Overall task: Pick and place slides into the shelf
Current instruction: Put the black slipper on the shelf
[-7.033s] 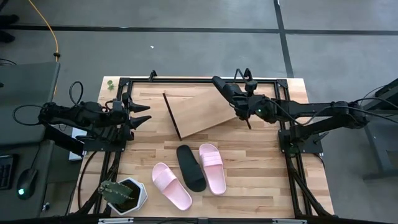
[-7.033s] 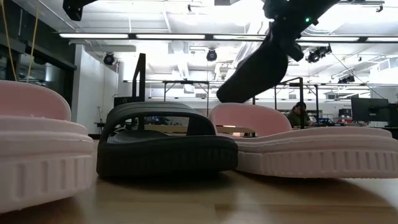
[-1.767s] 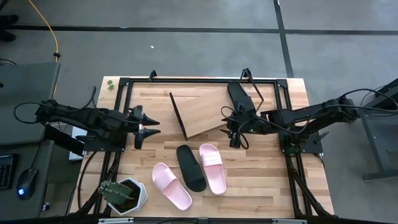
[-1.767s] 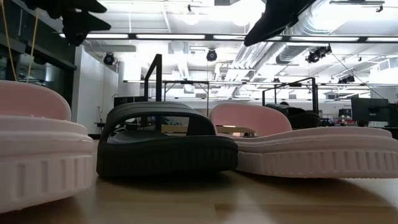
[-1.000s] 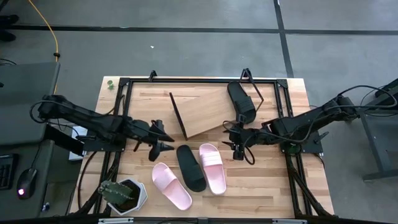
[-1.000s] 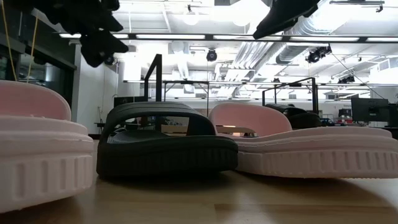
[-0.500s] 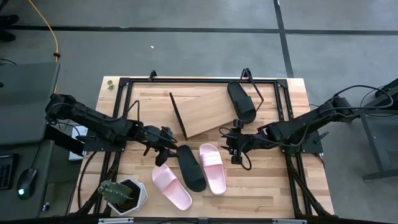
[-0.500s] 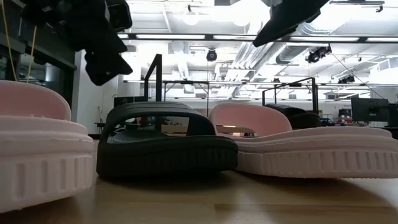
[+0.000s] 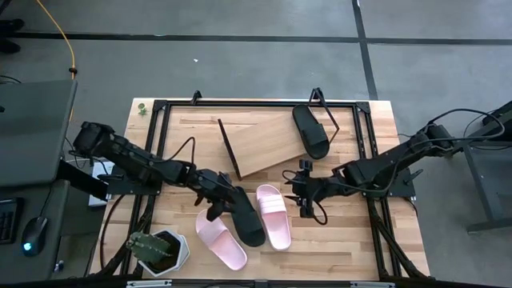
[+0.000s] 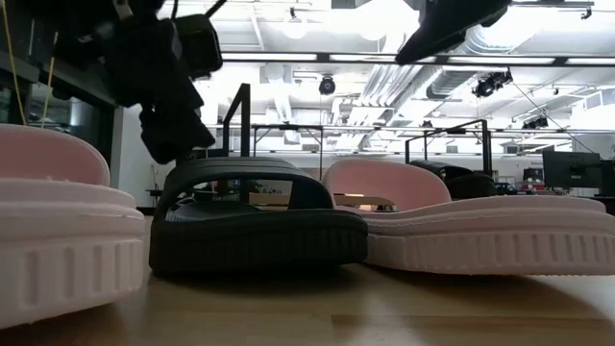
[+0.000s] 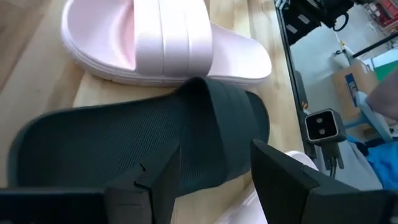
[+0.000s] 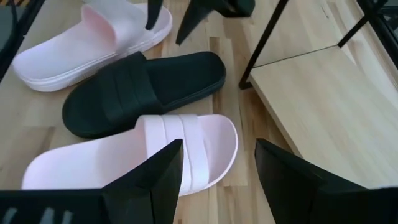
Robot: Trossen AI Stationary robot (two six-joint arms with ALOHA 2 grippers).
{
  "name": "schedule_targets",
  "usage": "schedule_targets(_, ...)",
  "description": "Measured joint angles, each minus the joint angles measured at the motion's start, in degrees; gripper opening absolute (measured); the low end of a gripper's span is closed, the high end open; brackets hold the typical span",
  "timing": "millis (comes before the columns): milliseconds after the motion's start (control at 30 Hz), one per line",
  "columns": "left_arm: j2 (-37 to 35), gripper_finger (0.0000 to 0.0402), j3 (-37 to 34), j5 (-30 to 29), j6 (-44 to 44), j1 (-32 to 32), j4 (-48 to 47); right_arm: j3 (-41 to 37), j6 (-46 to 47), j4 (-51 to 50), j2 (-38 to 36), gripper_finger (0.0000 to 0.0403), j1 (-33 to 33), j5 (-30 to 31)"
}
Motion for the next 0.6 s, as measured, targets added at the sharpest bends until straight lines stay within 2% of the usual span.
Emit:
schedule_targets(367, 6.27, 0.0177, 0.02, 3.37, -2.36, 0.0, 7.78, 0.0, -0.1, 0.32, 0.0, 0.019, 0.12, 0.04)
schedule_targets(600, 8.65, 0.0177, 0.26, 4.23, -2.73, 0.0, 8.75, 0.0, -0.11, 0.33, 0.0, 0.019, 0.12, 0.05)
